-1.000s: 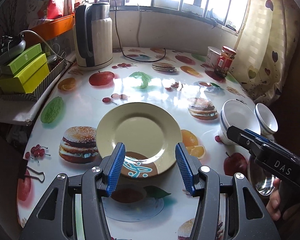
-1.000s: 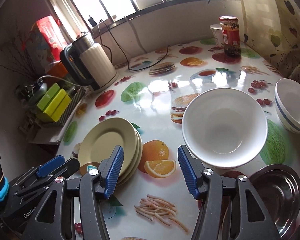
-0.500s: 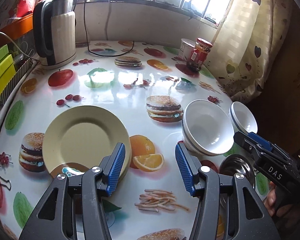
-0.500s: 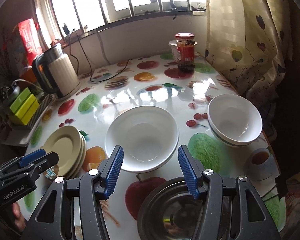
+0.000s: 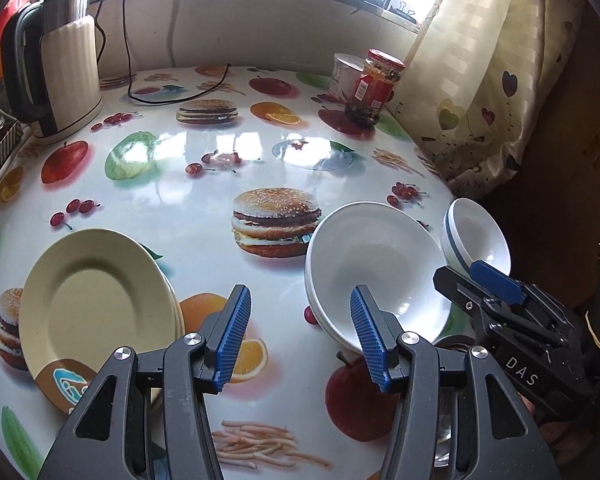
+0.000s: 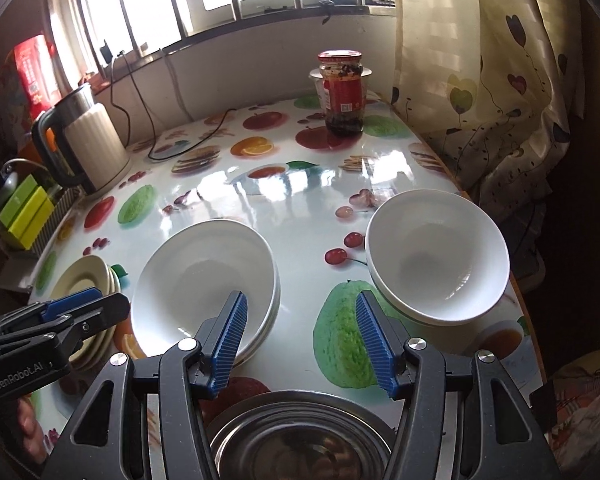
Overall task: Organize plates and bowls
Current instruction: 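Move both open tools toward the white bowls on the table, then grasp a white bowl rim with the left tool while the right tool grasps another bowl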
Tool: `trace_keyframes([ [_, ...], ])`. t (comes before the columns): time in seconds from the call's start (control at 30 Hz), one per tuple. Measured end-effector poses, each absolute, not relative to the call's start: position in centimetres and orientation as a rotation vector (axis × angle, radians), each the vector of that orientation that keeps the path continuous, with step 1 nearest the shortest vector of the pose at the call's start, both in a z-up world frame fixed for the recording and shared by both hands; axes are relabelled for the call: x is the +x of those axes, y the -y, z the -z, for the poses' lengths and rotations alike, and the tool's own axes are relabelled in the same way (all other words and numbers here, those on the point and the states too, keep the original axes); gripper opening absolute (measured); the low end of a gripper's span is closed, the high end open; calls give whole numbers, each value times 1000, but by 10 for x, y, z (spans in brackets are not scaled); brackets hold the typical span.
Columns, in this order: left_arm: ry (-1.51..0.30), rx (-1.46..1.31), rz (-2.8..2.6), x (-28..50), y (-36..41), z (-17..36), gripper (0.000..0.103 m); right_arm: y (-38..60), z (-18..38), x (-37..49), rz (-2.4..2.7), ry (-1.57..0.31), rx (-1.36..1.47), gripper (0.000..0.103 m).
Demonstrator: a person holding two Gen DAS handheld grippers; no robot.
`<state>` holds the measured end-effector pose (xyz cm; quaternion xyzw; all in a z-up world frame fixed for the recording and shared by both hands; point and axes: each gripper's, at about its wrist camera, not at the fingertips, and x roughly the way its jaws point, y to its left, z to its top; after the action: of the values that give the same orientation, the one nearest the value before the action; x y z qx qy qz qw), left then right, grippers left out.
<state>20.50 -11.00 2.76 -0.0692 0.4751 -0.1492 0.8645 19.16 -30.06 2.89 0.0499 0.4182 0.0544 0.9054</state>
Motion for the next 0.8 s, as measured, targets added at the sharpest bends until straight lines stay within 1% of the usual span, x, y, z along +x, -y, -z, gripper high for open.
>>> trace_keyframes([
  [0.07,-999,-151,311,208,112,-26,53,300,-28,195,-127,-866,98,56],
  [0.13,-998,-151,307,210,115,-25,53,297,-26,199,-137,-874,82,53],
  [0.2,-1006,-148,303,212,116,-23,45,296,-26,202,-148,-875,70,50],
  [0.27,-1008,-141,300,214,118,-21,44,294,-25,206,-155,-880,68,47],
  [0.37,-1020,-141,293,216,117,-17,37,292,-23,209,-169,-884,62,44],
  [0.47,-1025,-141,288,217,117,-15,35,291,-20,213,-177,-897,64,35],
  [0.63,-1032,-137,289,219,119,-13,28,290,-16,216,-181,-906,64,34],
  [0.7,-1032,-136,290,219,119,-13,24,289,-16,217,-182,-911,66,29],
  [0.77,-1031,-130,290,219,120,-13,22,289,-15,218,-183,-912,64,24],
  [0.8,-1030,-128,290,219,120,-13,21,289,-16,218,-186,-911,64,24],
])
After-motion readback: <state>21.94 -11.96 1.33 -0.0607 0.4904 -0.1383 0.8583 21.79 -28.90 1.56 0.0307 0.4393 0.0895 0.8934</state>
